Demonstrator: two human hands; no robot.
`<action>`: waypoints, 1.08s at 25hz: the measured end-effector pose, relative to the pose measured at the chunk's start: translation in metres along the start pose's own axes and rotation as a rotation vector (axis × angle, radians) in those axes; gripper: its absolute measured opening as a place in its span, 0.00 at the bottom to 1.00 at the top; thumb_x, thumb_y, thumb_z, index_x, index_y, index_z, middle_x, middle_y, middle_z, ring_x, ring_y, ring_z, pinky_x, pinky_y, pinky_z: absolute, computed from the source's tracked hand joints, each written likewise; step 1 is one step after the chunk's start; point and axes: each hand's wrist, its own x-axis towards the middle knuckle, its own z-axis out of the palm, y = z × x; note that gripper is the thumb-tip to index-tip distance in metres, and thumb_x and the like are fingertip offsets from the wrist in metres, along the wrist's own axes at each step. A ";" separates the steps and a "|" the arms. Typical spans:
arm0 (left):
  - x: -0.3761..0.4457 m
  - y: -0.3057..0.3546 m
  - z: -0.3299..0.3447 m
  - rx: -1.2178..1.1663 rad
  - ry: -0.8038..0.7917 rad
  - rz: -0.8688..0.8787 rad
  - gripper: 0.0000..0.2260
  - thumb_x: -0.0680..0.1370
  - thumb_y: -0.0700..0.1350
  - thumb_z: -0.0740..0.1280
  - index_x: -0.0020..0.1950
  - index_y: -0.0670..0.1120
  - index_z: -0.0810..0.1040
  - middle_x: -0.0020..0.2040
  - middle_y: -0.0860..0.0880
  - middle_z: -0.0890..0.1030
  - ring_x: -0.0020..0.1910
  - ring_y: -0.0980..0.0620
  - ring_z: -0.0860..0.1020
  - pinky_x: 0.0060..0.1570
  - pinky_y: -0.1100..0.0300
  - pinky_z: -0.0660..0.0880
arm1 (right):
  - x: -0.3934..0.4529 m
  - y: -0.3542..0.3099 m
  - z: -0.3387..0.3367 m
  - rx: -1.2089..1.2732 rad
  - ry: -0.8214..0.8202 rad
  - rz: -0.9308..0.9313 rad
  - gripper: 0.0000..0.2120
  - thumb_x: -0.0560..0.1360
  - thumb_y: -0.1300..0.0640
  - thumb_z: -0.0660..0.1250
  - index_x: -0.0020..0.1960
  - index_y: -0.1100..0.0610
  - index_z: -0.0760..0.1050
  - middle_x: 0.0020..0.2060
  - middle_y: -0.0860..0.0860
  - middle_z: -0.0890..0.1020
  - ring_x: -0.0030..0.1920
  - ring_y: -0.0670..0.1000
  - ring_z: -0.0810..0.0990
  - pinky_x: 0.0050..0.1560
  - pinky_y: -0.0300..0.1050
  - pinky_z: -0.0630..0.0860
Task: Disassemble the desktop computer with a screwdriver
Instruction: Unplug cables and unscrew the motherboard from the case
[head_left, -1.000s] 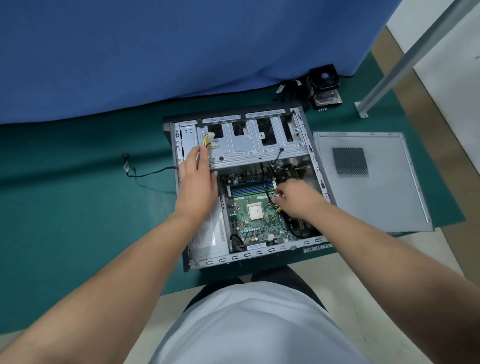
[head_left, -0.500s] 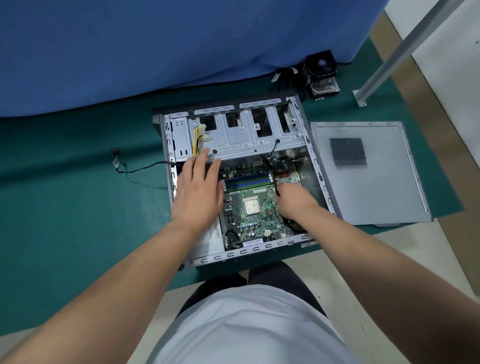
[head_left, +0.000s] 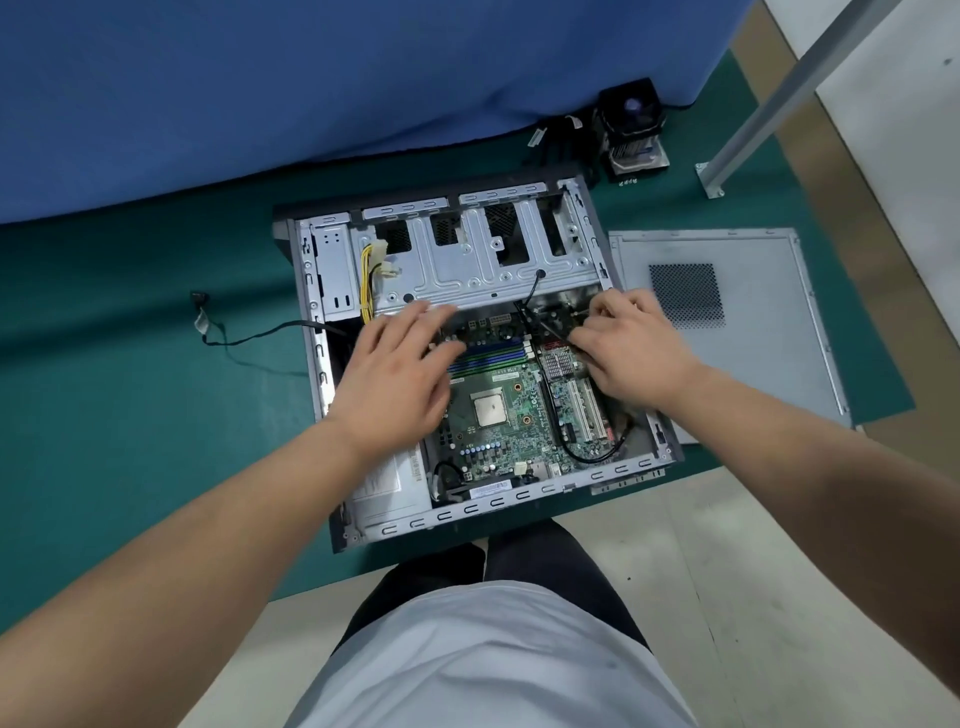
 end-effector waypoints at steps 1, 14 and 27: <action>0.001 0.000 0.000 -0.022 0.021 -0.057 0.20 0.80 0.51 0.62 0.72 0.53 0.72 0.80 0.48 0.64 0.80 0.44 0.59 0.77 0.43 0.53 | -0.001 0.002 0.004 0.038 0.031 0.015 0.07 0.78 0.51 0.66 0.52 0.51 0.80 0.47 0.45 0.84 0.63 0.53 0.72 0.63 0.53 0.62; 0.007 -0.002 0.009 -0.092 0.022 -0.145 0.28 0.79 0.53 0.60 0.79 0.53 0.62 0.80 0.47 0.62 0.79 0.44 0.60 0.78 0.45 0.55 | 0.005 0.003 0.018 0.217 0.145 0.064 0.09 0.75 0.57 0.63 0.51 0.54 0.80 0.38 0.45 0.78 0.58 0.51 0.71 0.55 0.49 0.56; 0.010 0.001 0.006 -0.171 0.055 -0.195 0.26 0.79 0.54 0.59 0.79 0.55 0.63 0.79 0.54 0.64 0.78 0.50 0.62 0.78 0.48 0.56 | 0.005 0.001 0.021 0.116 0.212 0.026 0.09 0.78 0.55 0.62 0.54 0.57 0.76 0.35 0.47 0.76 0.57 0.56 0.73 0.57 0.53 0.58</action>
